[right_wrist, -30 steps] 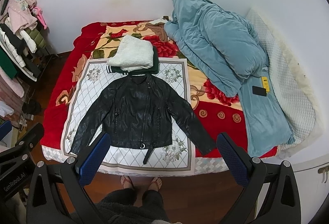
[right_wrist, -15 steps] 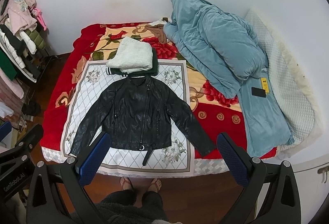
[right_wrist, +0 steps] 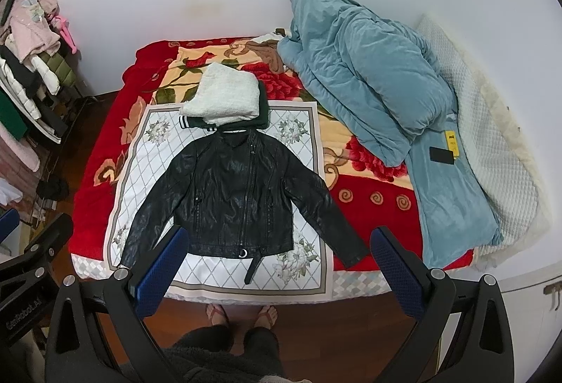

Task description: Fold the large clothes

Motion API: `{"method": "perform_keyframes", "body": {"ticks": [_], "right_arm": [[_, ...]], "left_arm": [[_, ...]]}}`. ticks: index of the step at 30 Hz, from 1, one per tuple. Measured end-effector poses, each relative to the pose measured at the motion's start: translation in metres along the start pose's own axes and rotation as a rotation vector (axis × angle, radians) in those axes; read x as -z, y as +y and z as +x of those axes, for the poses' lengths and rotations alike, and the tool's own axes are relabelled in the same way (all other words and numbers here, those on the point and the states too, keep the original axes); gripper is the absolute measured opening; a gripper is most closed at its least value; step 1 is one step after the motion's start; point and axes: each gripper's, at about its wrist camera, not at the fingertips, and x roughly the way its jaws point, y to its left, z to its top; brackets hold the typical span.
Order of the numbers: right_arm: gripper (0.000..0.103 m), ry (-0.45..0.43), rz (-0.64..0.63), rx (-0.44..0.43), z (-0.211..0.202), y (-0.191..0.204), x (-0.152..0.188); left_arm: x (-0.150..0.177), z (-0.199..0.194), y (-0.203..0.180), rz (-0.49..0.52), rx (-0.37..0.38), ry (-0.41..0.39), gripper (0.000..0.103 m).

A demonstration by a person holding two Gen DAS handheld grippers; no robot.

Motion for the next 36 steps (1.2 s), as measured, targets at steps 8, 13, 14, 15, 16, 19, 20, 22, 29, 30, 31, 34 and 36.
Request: {"method": "perform_keyframes", "body": {"ticks": [8, 13, 14, 15, 16, 19, 20, 22, 29, 30, 31, 34, 36], "right_arm": [[0.103, 0.019, 0.123, -0.003, 0.070, -0.023, -0.012], [0.099, 0.106, 0.305, 0.047, 0.176, -0.057, 0.004], [0.087, 0.132, 0.336, 0.054, 0.198, -0.065, 0.008], [0.076, 0.160, 0.370, 0.054, 0.222, -0.074, 0.014], [0.075, 0.187, 0.409, 0.056, 0.248, -0.085, 0.022], [0.075, 0.256, 0.525, 0.020, 0.321, -0.117, 0.050], [0.075, 0.281, 0.567, 0.009, 0.343, -0.127, 0.058], [0.075, 0.322, 0.695, -0.065, 0.396, -0.154, 0.087], [0.075, 0.430, 1.146, -0.147, 0.550, -0.232, 0.207], [0.075, 0.432, 1.195, -0.134, 0.564, -0.240, 0.225], [0.075, 0.438, 1.228, -0.118, 0.575, -0.247, 0.236], [0.075, 0.431, 1.338, -0.076, 0.616, -0.269, 0.272], [0.075, 0.440, 1.418, -0.075, 0.641, -0.279, 0.291]], "left_arm": [[-0.028, 0.073, 0.003, 0.044, -0.051, -0.147, 0.103], [-0.021, 0.165, 0.001, 0.063, -0.058, -0.093, 0.103], [-0.018, 0.184, -0.001, 0.065, -0.065, -0.078, 0.103], [-0.016, 0.203, -0.004, 0.066, -0.074, -0.063, 0.103], [-0.015, 0.232, -0.009, 0.070, -0.089, -0.033, 0.103], [-0.003, 0.283, -0.022, 0.061, -0.123, 0.012, 0.103], [0.000, 0.301, -0.027, 0.059, -0.144, 0.038, 0.103], [0.010, 0.341, -0.039, 0.048, -0.172, 0.094, 0.103], [0.057, 0.468, -0.091, 0.008, -0.228, 0.277, 0.103], [0.067, 0.488, -0.104, 0.012, -0.233, 0.299, 0.103], [0.073, 0.501, -0.112, 0.017, -0.239, 0.314, 0.103], [0.099, 0.548, -0.150, 0.045, -0.237, 0.367, 0.103], [0.110, 0.567, -0.168, 0.081, -0.237, 0.390, 0.103]]}}
